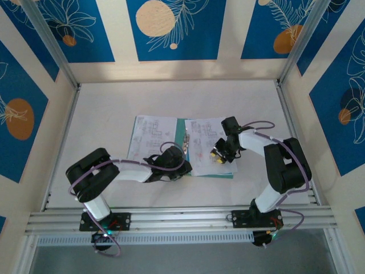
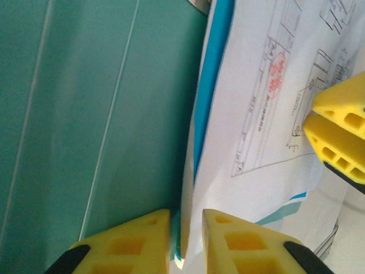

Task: Put the files into the folder

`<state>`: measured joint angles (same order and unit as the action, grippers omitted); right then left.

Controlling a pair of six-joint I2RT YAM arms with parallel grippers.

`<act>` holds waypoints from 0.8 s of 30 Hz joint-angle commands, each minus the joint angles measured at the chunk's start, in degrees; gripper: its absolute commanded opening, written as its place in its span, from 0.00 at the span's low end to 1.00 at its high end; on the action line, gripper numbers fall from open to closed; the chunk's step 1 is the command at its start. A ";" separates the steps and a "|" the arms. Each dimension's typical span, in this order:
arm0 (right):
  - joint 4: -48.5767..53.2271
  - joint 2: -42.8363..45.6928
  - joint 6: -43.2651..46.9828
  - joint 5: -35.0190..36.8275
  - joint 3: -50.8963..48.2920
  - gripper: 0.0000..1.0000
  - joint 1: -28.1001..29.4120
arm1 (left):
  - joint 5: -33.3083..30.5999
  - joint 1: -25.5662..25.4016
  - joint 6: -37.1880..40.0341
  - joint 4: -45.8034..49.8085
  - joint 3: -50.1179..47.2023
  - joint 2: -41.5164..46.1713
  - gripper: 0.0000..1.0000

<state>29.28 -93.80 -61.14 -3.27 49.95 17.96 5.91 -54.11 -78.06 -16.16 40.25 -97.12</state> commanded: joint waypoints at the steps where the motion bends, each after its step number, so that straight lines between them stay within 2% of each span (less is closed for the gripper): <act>1: 0.31 -0.95 -3.09 -0.32 -0.54 0.31 1.44 | -0.90 0.49 0.16 0.36 -0.98 0.70 0.29; 4: 0.83 -0.75 -4.12 0.61 -0.73 0.31 2.23 | -1.03 0.49 0.53 1.18 -0.80 1.13 0.37; 10: 0.81 -0.72 -5.17 1.05 -0.31 0.31 2.89 | -0.92 0.49 0.87 1.99 -0.61 1.05 0.35; 24: 1.91 -0.69 -4.37 2.08 0.43 0.31 3.42 | -1.17 0.49 1.33 3.12 0.49 0.26 0.00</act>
<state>28.73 -93.93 -65.25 -2.79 50.09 20.99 5.63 -54.11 -77.49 -15.31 40.14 -96.82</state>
